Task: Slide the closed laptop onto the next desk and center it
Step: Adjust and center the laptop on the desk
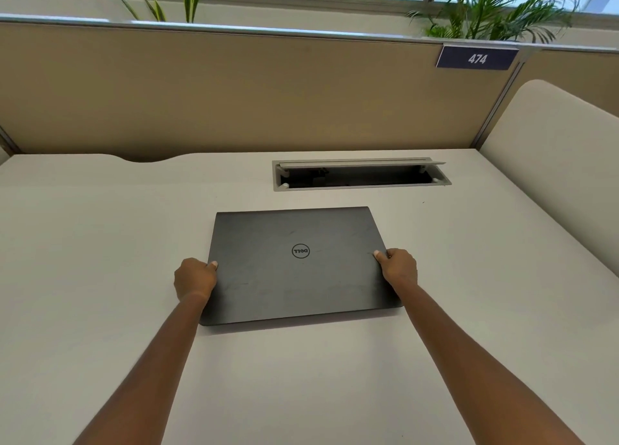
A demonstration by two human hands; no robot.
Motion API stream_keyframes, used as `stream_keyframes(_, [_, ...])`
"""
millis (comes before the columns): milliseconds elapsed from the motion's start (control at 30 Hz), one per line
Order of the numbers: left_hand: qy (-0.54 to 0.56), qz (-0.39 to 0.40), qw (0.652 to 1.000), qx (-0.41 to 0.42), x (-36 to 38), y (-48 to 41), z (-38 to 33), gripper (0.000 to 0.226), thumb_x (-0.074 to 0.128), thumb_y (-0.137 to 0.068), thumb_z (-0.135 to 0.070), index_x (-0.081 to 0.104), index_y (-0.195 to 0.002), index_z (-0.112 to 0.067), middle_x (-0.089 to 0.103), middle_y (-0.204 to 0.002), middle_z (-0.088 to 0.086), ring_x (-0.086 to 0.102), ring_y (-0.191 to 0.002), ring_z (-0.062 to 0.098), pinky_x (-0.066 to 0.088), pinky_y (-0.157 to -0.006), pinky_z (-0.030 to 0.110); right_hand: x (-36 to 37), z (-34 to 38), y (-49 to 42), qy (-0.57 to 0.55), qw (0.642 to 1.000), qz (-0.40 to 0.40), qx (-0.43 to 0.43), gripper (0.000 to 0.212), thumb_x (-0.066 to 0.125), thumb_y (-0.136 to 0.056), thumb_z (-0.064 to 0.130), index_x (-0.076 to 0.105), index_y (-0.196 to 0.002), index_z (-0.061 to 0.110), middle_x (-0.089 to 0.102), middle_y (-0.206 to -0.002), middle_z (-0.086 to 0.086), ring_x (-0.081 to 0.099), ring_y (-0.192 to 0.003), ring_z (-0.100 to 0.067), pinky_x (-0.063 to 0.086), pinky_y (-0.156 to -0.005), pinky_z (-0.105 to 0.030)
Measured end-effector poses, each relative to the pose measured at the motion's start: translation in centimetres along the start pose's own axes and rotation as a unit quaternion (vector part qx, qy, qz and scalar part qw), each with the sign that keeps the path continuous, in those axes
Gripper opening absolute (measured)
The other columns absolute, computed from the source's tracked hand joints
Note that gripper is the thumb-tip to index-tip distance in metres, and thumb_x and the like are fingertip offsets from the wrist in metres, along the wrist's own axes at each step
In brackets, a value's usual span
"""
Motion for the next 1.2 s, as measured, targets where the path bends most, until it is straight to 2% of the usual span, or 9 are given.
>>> stream_keyframes(67, [0.011,0.002,1.0,-0.017,-0.4,0.0,0.4,0.038,0.059,-0.09,-0.017,0.05,-0.059,0.003,0.066,-0.109,0.035,0.059,-0.106,0.047,0.047,-0.091,0.042,0.2,-0.3,0.0,-0.004,1.0,-0.007,0.001,0.047,0.049,-0.094,0.024,0.038,-0.051,0.01,0.052,-0.073,-0.012,0.046,-0.076,-0.027,0.032,-0.068,-0.028])
stream_keyframes(233, [0.054,-0.007,0.998,-0.037,-0.5,0.4,1.1,0.033,0.062,-0.089,-0.015,0.067,-0.097,0.016,0.066,-0.112,0.031,0.058,-0.11,0.044,0.045,-0.094,0.039,0.5,-0.4,-0.4,-0.061,0.997,-0.019,0.035,0.045,0.055,-0.092,0.021,0.042,-0.05,0.009,0.054,-0.078,-0.015,0.047,-0.078,-0.027,0.033,-0.07,-0.028])
stream_keyframes(533, [0.055,-0.019,0.998,-0.029,-0.2,0.5,1.2,0.032,0.061,-0.09,-0.014,0.068,-0.1,0.015,0.067,-0.114,0.03,0.058,-0.11,0.044,0.045,-0.095,0.039,0.5,-0.6,-0.6,-0.097,0.994,-0.013,0.054,0.031,0.058,-0.09,0.02,0.052,-0.065,0.004,0.054,-0.077,-0.015,0.047,-0.077,-0.028,0.035,-0.069,-0.029])
stream_keyframes(633, [0.061,-0.013,0.998,-0.028,-0.3,0.8,1.2,0.026,0.061,-0.09,-0.015,0.07,-0.091,0.009,0.069,-0.108,0.029,0.06,-0.108,0.043,0.046,-0.093,0.039,0.4,-0.5,-0.3,-0.087,0.995,-0.012,0.041,0.028,0.056,-0.091,0.02,0.054,-0.07,0.002,0.054,-0.077,-0.015,0.047,-0.078,-0.028,0.034,-0.069,-0.029])
stream_keyframes(800, [0.024,-0.022,0.999,0.004,-0.2,1.0,1.4,0.047,0.055,-0.093,-0.015,0.042,-0.048,-0.01,0.046,-0.053,0.008,0.049,-0.076,0.032,0.039,-0.072,0.033,0.3,-0.4,0.1,-0.033,0.999,-0.009,0.012,0.04,0.05,-0.094,0.02,0.045,-0.058,0.003,0.052,-0.071,-0.014,0.046,-0.076,-0.027,0.033,-0.067,-0.028])
stream_keyframes(933, [-0.001,-0.031,0.999,0.043,0.2,1.6,1.8,0.032,0.047,-0.096,-0.012,0.061,-0.072,0.004,0.065,-0.084,0.028,0.054,-0.079,0.037,0.043,-0.075,0.036,0.4,-0.9,1.0,-0.013,0.999,-0.03,-0.007,0.037,0.047,-0.094,0.018,0.042,-0.061,0.004,0.052,-0.08,-0.017,0.045,-0.075,-0.028,0.033,-0.066,-0.03])
stream_keyframes(1033, [-0.028,-0.047,0.996,0.065,0.3,2.2,1.9,0.032,0.046,-0.096,-0.013,0.064,-0.103,0.013,0.064,-0.109,0.032,0.059,-0.102,0.045,0.046,-0.082,0.039,0.2,-1.6,2.1,0.003,0.998,-0.058,-0.021,0.04,0.045,-0.095,0.02,0.036,-0.058,0.007,0.056,-0.091,-0.027,0.049,-0.08,-0.034,0.033,-0.066,-0.031])
stream_keyframes(1133, [-0.106,-0.07,0.986,0.106,0.6,3.1,1.8,0.038,0.046,-0.096,-0.017,0.052,-0.125,0.007,0.05,-0.128,0.027,0.049,-0.118,0.044,0.043,-0.093,0.048,-0.1,-1.9,3.2,0.035,0.996,-0.071,-0.05,0.028,0.042,-0.096,0.023,0.054,-0.095,-0.003,0.054,-0.114,-0.026,0.051,-0.107,-0.039,0.042,-0.079,-0.038])
stream_keyframes(1200, [-0.161,-0.073,0.972,0.155,1.0,3.7,1.7,0.044,0.046,-0.096,-0.02,0.044,-0.134,0.002,0.047,-0.136,0.023,0.045,-0.125,0.04,0.041,-0.098,0.048,-0.2,-1.8,3.9,0.067,0.992,-0.067,-0.082,0.037,0.041,-0.097,0.024,0.049,-0.125,0.001,0.048,-0.129,-0.021,0.044,-0.121,-0.036,0.042,-0.094,-0.043])
Point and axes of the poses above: each hand's wrist, its own y-axis away from the middle knuckle, its own x-axis out of the palm, z = x × y, the point moved 2 cm from there along -y, towards the middle knuckle
